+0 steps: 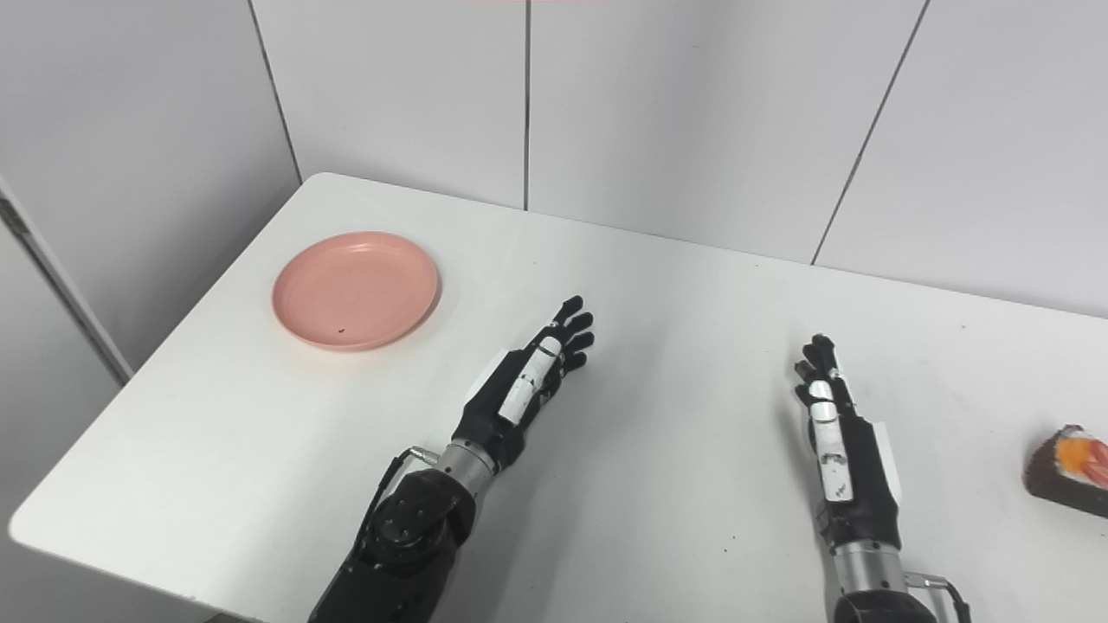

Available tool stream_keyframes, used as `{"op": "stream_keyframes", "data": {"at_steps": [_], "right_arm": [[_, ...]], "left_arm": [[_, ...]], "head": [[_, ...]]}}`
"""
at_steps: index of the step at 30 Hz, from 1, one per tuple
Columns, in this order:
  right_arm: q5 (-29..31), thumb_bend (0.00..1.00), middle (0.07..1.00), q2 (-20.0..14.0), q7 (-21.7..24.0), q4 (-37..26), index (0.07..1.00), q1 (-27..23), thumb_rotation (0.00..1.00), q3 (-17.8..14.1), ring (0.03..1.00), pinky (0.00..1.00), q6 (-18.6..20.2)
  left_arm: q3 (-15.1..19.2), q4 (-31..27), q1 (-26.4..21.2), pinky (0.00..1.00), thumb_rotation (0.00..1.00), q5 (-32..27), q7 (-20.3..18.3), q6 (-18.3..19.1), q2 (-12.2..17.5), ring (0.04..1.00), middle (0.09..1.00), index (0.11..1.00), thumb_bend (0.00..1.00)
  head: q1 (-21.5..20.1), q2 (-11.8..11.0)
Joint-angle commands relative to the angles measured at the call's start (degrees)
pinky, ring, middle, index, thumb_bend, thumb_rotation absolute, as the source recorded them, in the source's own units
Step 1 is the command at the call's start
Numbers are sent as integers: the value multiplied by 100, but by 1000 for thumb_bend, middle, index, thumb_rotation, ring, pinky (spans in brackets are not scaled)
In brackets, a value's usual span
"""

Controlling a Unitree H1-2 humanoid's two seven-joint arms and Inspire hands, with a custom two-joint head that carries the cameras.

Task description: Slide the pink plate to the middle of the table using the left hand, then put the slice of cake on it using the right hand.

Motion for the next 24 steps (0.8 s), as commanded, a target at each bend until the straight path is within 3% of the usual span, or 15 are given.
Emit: {"op": "stream_keyframes", "data": {"at_steps": [1,9,19,24], "right_arm": [[11,296,964,-74,21,407,974,221,1000,-66,956,964,-325],[-27,311,959,-107,21,546,966,183,1000,-58,946,950,-504],[14,304,960,-74,28,446,965,193,1000,-48,949,955,-371],[-4,319,952,-66,16,407,954,196,1000,-38,941,942,-353]], "left_arm": [[-37,380,237,963,1000,9,14,-120,-57,960,976,972,403],[-27,325,248,972,1000,-5,-21,-103,-69,965,980,977,403],[0,124,276,969,1000,-6,20,-29,-85,961,975,973,388],[-5,-249,303,970,1000,-39,12,118,-126,958,973,966,387]], "head": [[10,13],[12,39],[3,100],[-27,131]]}}
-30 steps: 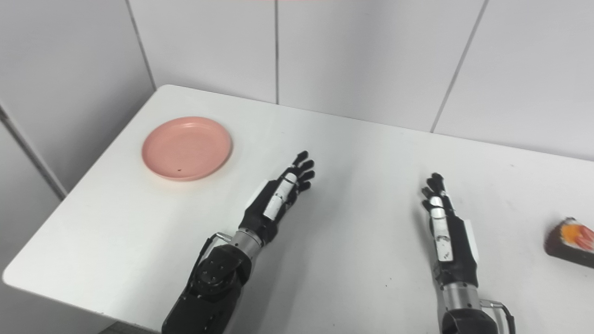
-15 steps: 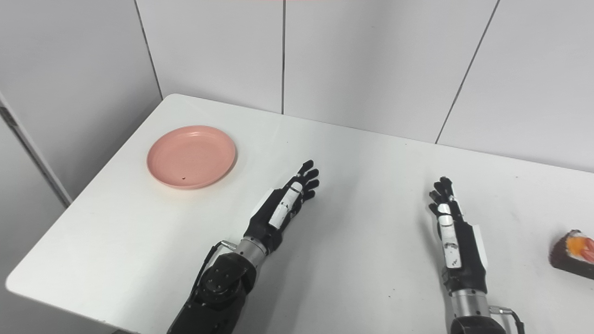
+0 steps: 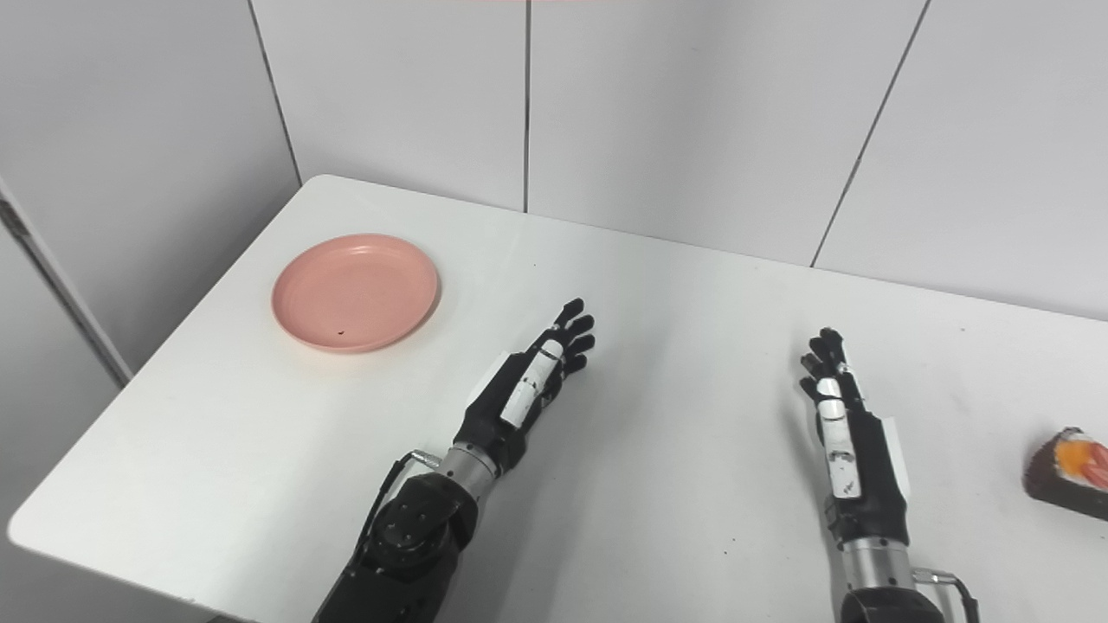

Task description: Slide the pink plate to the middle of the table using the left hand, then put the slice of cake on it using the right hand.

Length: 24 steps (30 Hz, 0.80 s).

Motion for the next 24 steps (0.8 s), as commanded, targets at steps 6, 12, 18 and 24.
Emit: {"op": "stream_keyframes", "data": {"at_steps": [6,12,18,24], "right_arm": [[-15,308,949,-37,8,330,952,237,1000,-29,937,936,-157],[39,305,952,-41,34,415,952,190,1000,-48,941,947,-184],[76,305,954,-61,74,470,953,166,1000,-66,942,951,-224],[87,312,955,-79,100,505,956,149,1000,-97,944,955,-186]], "left_arm": [[10,-505,211,960,1000,-31,104,185,-128,948,961,955,410],[35,-899,161,946,1000,-10,169,366,-93,947,953,953,437],[74,-1328,49,958,1000,11,205,550,-13,968,968,971,430],[205,-1858,-61,982,1000,-94,301,918,-40,960,965,972,422]], "head": [[44,43],[56,48],[92,74],[139,95]]}}
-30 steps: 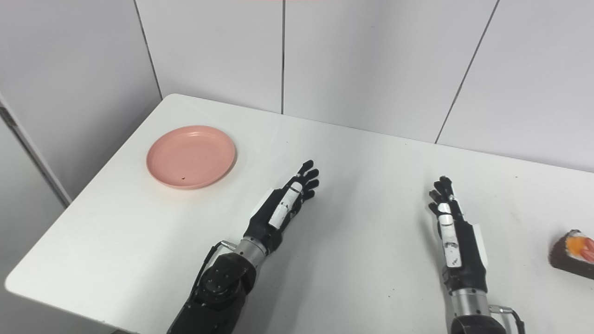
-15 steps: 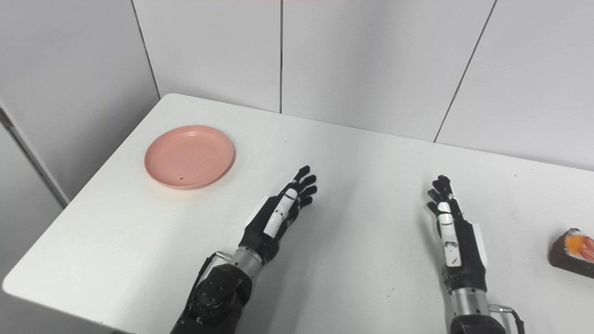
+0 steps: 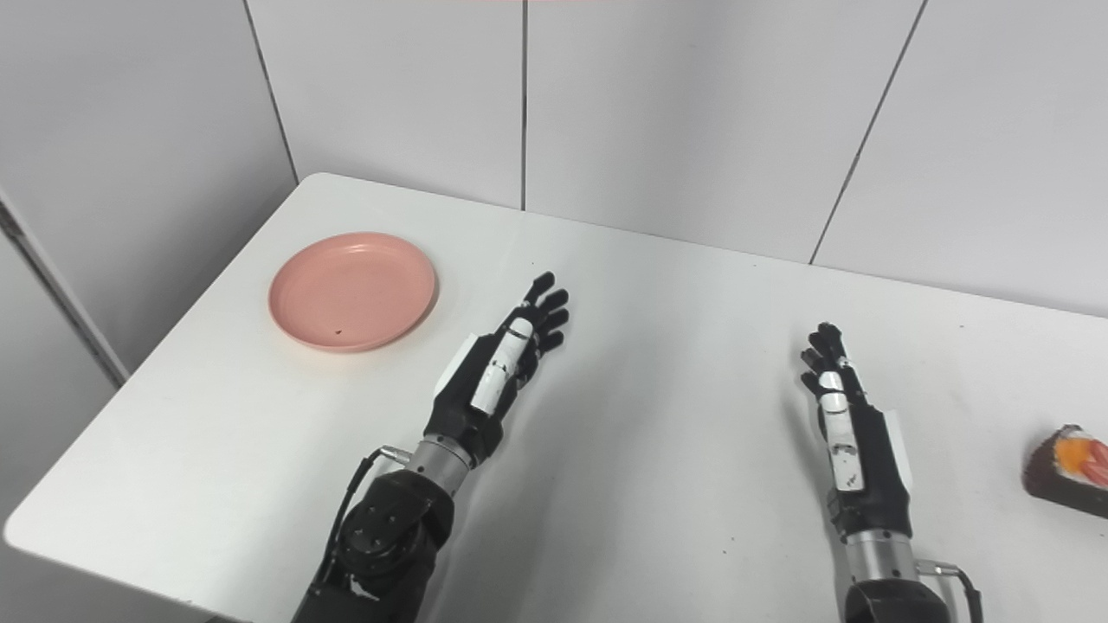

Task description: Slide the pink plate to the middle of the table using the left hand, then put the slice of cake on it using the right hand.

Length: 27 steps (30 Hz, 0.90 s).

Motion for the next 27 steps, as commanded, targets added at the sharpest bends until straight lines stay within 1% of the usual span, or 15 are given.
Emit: {"op": "stream_keyframes", "data": {"at_steps": [1,3,9,13,16,20,24,26,27], "right_arm": [[12,316,953,-36,3,361,956,274,1000,-46,941,949,-201],[-20,311,956,-51,-7,388,959,266,1000,-46,943,945,-242],[-37,304,961,-127,34,534,963,223,1000,-52,945,943,-296],[32,293,966,-170,88,680,971,204,1000,-76,954,960,-386],[43,298,963,-209,117,783,971,189,1000,-69,952,962,-459],[93,301,955,-226,162,908,964,172,1000,-73,941,945,-542],[127,303,955,-252,206,1047,962,127,1000,-87,938,941,-637],[138,322,959,-263,230,1104,964,112,1000,-88,942,948,-707],[141,317,958,-267,239,1129,962,107,1000,-89,941,946,-745]], "left_arm": [[84,-312,-293,984,1000,-171,62,48,-64,957,963,969,420],[145,-390,-327,983,1000,-277,75,70,-97,955,963,964,422],[319,-736,-522,993,1000,-328,283,266,-78,954,957,954,445],[462,-987,-662,1000,1000,-342,355,401,55,964,973,966,442],[585,-1090,-751,995,1000,-335,442,368,82,957,962,959,430],[801,-1287,-899,994,1000,-349,535,345,232,962,967,963,433],[1005,-1400,-1014,982,1000,-386,638,309,310,956,966,964,423],[1091,-1419,-1060,988,1000,-396,683,274,360,958,973,970,433],[1132,-1424,-1078,994,1000,-396,705,252,378,958,973,968,439]], "head": [[4,9],[21,7],[87,-5],[95,9],[90,14],[82,-4],[168,-7],[201,-15],[201,-15]]}}
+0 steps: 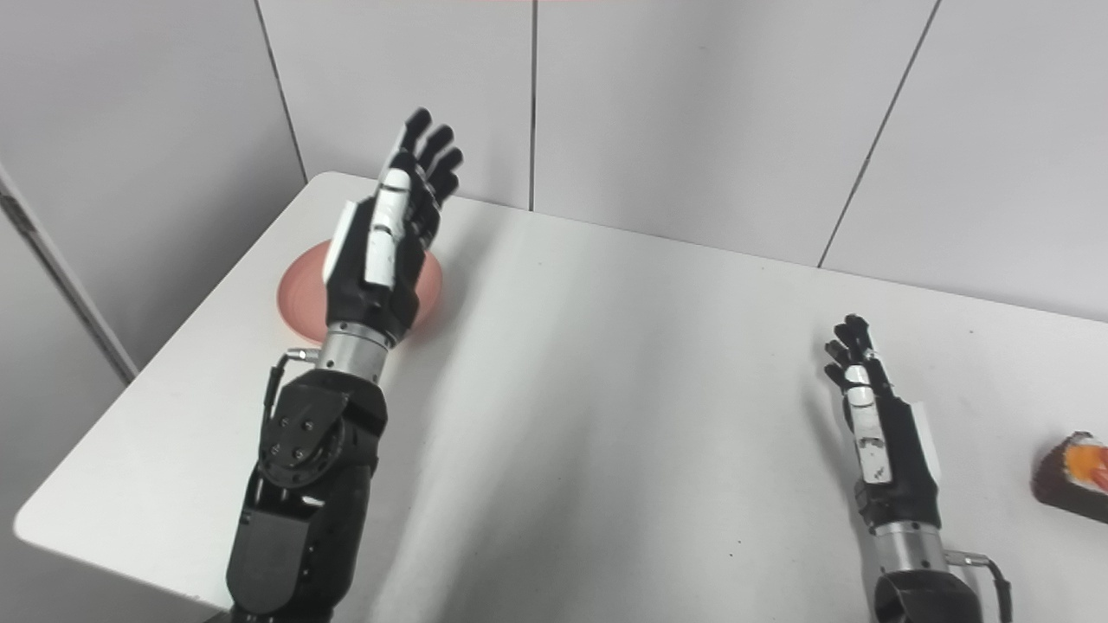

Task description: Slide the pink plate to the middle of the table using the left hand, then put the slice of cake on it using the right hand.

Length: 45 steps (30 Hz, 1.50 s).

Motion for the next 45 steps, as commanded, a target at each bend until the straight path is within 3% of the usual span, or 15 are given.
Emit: {"op": "stream_keyframes", "data": {"at_steps": [1,12,28,45], "right_arm": [[32,313,957,21,32,540,960,420,1000,-23,939,943,-290],[68,344,938,-51,97,735,941,389,1000,-55,924,911,-448],[234,348,939,-121,199,817,943,390,1000,-60,925,920,-440],[164,354,937,-137,167,744,939,425,1000,-81,927,921,-406]], "left_arm": [[53,-185,-242,998,1000,-40,88,-187,32,959,974,967,444],[600,-103,-351,982,1000,-107,388,-366,337,955,964,959,447],[1204,652,-611,990,1000,-296,631,-911,742,969,977,975,488],[1801,1614,-678,1000,1000,-1135,800,-1205,928,986,991,970,435]], "head": [[1,-1],[17,3],[58,-15],[117,19]]}}
